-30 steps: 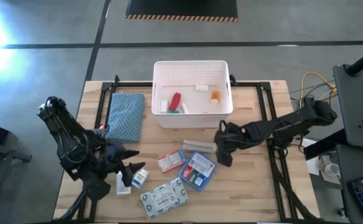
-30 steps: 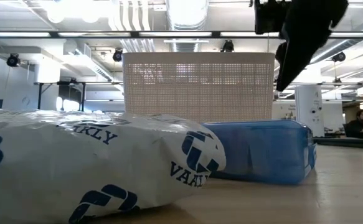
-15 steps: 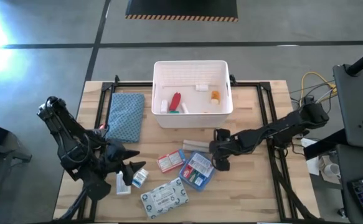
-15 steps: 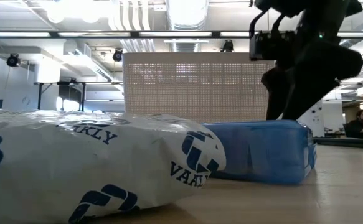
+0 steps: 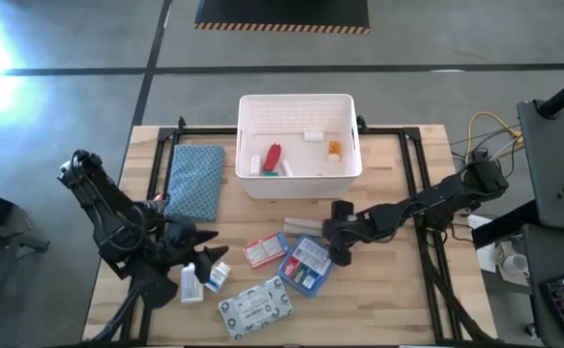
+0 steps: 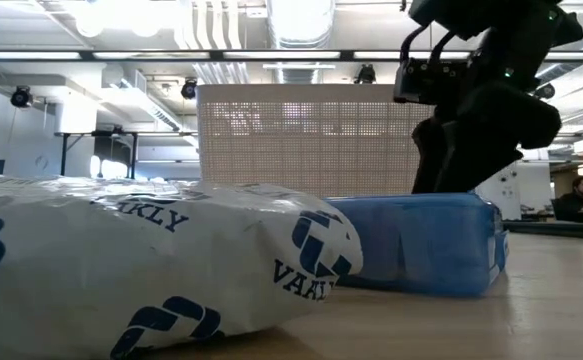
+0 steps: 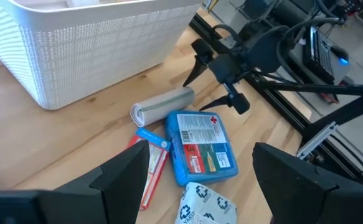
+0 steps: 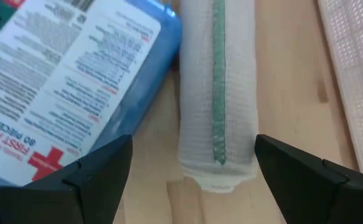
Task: Pick & place medical supplies in basket/bin
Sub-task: Put the white bandage into the white bin
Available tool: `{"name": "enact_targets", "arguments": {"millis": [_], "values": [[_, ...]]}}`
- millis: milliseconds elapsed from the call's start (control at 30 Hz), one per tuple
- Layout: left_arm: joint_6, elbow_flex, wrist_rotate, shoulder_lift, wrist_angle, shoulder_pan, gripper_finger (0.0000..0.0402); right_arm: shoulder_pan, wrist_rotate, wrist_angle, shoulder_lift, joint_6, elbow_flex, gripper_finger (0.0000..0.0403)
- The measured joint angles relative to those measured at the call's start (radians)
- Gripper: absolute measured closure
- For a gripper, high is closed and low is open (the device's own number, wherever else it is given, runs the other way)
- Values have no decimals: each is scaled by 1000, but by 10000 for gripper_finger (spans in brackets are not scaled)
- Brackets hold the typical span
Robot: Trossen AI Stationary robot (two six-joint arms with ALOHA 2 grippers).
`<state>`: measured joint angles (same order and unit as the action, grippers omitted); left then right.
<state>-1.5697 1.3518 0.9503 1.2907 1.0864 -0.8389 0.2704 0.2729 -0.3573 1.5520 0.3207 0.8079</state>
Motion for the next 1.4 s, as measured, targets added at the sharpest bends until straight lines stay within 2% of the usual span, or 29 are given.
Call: {"name": "enact_targets", "arguments": {"millis": [233, 433, 667, 933, 1033, 1167, 1267, 1400], "values": [[-22, -14, -4, 0, -1, 2, 137, -10, 20, 105, 57, 24, -4, 76], [-23, -14, -12, 0, -3, 2, 137, -20, 16, 113, 158, 110, 6, 76], [-23, -14, -42, 0, -2, 2, 137, -20, 21, 106, 139, 183, 34, 84], [-22, -22, -48, 0, -1, 2, 137, -34, 37, 107, 138, 183, 35, 178], [-22, -24, -62, 0, 3, 2, 137, -35, 37, 116, 154, 191, 35, 202], [-22, -24, -71, 0, 3, 2, 137, -46, -21, 99, 155, 266, 50, 235], [-14, -24, -71, 0, 3, 2, 137, -33, -19, 34, 123, 274, 86, 271], [18, -24, -70, 0, 3, 2, 137, -14, 42, -61, 34, 268, 202, 311]]}}
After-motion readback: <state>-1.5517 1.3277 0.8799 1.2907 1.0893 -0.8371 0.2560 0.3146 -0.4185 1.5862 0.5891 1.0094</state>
